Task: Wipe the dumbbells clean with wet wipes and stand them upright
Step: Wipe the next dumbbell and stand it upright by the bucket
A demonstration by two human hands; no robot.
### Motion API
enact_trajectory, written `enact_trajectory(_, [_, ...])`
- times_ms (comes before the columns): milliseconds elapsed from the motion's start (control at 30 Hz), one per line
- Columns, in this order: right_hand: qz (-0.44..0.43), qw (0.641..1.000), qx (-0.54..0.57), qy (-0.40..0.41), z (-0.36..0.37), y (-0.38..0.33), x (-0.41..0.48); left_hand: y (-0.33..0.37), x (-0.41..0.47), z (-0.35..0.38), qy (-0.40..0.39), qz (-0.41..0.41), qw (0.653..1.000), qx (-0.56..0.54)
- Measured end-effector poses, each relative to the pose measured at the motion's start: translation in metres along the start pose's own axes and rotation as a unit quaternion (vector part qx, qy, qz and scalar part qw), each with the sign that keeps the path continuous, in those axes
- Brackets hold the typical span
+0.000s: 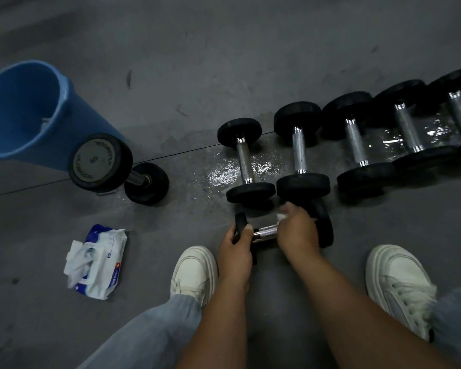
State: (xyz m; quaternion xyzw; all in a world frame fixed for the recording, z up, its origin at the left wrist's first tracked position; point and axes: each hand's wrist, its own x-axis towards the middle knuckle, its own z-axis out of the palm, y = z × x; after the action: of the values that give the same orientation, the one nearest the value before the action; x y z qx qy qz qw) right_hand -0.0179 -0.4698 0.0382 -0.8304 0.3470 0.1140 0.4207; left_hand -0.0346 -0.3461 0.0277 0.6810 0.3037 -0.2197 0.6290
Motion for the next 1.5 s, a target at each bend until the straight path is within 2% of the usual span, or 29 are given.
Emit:
enact_trajectory(67, [-0.026,0.997,-0.051,-0.057,0.006,0.000,-0.007,-0.001,-0.001,0.001,0.000,0.001,1.000,-0.001])
enact_trajectory(133, [-0.020,0.992,0.024,-0.120,0.006,-0.008,-0.011,-0.002,0.001,0.000,0.000,0.004,1.000,-0.001])
enact_trajectory(167, [-0.010,0.989,0.084,-0.121,0.005,-0.010,-0.010,-0.002,0.001,-0.001,0.000,0.004,1.000,0.000])
enact_trajectory(200, [0.008,0.987,0.134,-0.090,0.004,-0.009,-0.008,-0.002,0.002,0.000,0.000,0.003,1.000,0.002])
enact_trajectory(267, [0.064,0.984,0.166,-0.007,0.002,0.002,-0.007,-0.003,0.002,0.000,0.006,0.002,1.000,0.002])
enact_trajectory(300, [0.097,0.976,0.197,-0.010,0.002,0.006,-0.010,-0.003,0.002,0.000,0.010,0.004,1.000,0.003])
enact_trajectory(400, [0.162,0.923,0.310,-0.157,0.007,0.006,-0.027,-0.001,0.001,0.001,0.007,0.001,1.000,0.003])
enact_trajectory(500, [0.159,0.918,0.361,-0.048,0.014,0.011,-0.025,-0.001,0.000,0.001,0.010,0.000,1.000,0.004])
enact_trajectory(533, [0.150,0.927,0.340,-0.058,0.017,0.011,-0.026,0.000,-0.001,0.001,0.010,0.001,1.000,0.004])
enact_trajectory(600, [0.129,0.938,0.292,-0.139,0.019,0.005,-0.033,0.000,0.000,0.001,0.007,0.003,1.000,0.003])
enact_trajectory(633, [0.123,0.939,0.287,-0.141,0.019,0.001,-0.033,-0.001,0.001,0.000,0.006,0.004,1.000,0.004])
enact_trajectory(733, [0.064,0.956,0.286,-0.022,0.016,0.001,-0.018,-0.001,0.001,0.000,0.002,0.010,1.000,0.010])
enact_trajectory(767, [0.051,0.964,0.260,-0.025,0.015,0.001,-0.016,-0.002,0.001,0.000,0.002,0.011,1.000,0.014])
enact_trajectory(867, [0.060,0.976,0.184,-0.100,0.017,0.002,-0.013,0.001,-0.002,0.000,0.005,0.015,1.000,0.013])
enact_trajectory(1100, [-0.007,0.993,0.022,-0.114,0.016,0.033,-0.030,0.000,-0.002,0.001,0.002,-0.002,1.000,-0.004])
enact_trajectory(1167, [-0.019,0.996,0.054,-0.072,0.016,0.045,-0.037,-0.001,0.000,0.000,0.005,-0.001,1.000,0.000])
enact_trajectory(1267, [0.028,0.986,0.145,0.074,0.004,0.048,-0.021,-0.002,0.000,0.001,0.009,0.004,1.000,0.001])
enact_trajectory(1400, [-0.005,0.997,0.073,0.032,0.006,0.036,-0.021,0.001,-0.001,0.003,0.012,-0.002,1.000,-0.017])
enact_trajectory(1500, [0.017,0.993,0.117,-0.002,0.006,0.032,-0.019,0.001,-0.001,0.003,0.014,-0.002,1.000,-0.021])
